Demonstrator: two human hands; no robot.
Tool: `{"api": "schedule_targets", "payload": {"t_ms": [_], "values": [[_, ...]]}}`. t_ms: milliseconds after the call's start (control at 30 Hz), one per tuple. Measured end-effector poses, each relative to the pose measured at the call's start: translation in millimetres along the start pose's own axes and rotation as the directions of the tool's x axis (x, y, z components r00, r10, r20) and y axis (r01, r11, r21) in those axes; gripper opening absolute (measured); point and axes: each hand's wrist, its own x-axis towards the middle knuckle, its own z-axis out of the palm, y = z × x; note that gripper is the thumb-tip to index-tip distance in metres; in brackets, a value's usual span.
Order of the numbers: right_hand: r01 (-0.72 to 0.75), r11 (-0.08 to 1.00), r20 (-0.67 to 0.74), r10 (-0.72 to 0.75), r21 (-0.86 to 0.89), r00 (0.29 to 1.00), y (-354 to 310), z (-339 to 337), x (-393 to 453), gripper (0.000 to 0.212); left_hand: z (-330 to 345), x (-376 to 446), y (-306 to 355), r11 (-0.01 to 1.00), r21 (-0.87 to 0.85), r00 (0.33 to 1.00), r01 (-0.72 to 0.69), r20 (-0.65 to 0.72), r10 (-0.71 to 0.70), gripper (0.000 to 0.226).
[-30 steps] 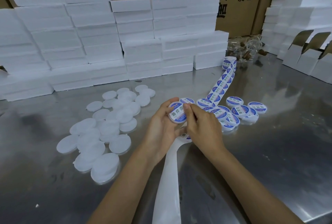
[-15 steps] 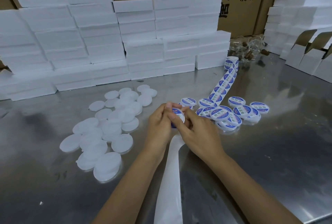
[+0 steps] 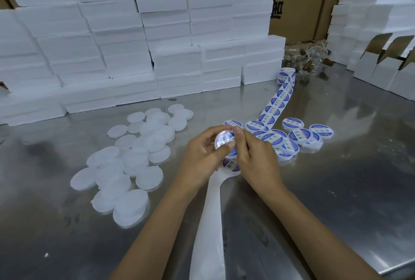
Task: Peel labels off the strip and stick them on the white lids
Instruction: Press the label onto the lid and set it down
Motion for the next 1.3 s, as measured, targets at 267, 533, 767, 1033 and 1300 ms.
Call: {"api": "schedule_targets", "payload": {"t_ms": [267,533,767,1033,1300], "values": [[0.047,0.998,0.153,-0.051,0.03,0.987,-8.0,8.4,-9.8,0.056,-6.4,-0.4,1.1,0.994,-0.073,0.922,0.077,-0.374,-0.099,0.017],[-0.129,0.99,0.114,0.122,0.055,0.986,9.9,0.8,0.4,0.044,-3.2,2.1,-6.8,0.967,-0.192,0.986,0.167,0.049,-0.16,0.054],[-0.401,0.913,-0.167,0.385,-0.075,0.908,41.3,-29.8,19.8,0.051,-10.1,4.5,-8.1,0.983,-0.034,0.97,0.182,-0.16,-0.185,0.051],[-0.514,0.792,-0.263,0.446,-0.328,0.855,71.5,-55.0,23.2,0.051,-17.6,6.0,-14.7,0.969,0.09,0.94,0.232,-0.275,-0.199,0.048],[0.038,0.926,-0.142,-0.098,-0.376,0.985,21.9,-31.1,15.7,0.025,-28.8,14.5,-24.5,0.974,0.042,0.883,0.223,-0.432,-0.184,0.042]]}}
